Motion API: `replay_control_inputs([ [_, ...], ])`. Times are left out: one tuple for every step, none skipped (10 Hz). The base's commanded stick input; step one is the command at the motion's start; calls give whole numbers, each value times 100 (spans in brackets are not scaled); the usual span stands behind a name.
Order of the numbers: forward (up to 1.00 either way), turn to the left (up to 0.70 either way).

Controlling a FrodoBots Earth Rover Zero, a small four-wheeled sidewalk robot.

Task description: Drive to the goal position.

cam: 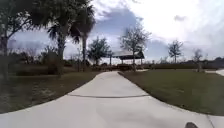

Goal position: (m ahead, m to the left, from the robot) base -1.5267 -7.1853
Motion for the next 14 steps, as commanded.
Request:
replay_control_inputs([
  [69, -35],
  [70, -35],
  [70, -35],
  [70, -35],
  [70, -35],
  [70, -35],
  [70, -35],
  [70, -35],
  [37, -66],
  [0, -100],
  [-29, -71],
  [-100, 0],
  [-100, 0],
  [-100, 0],
])
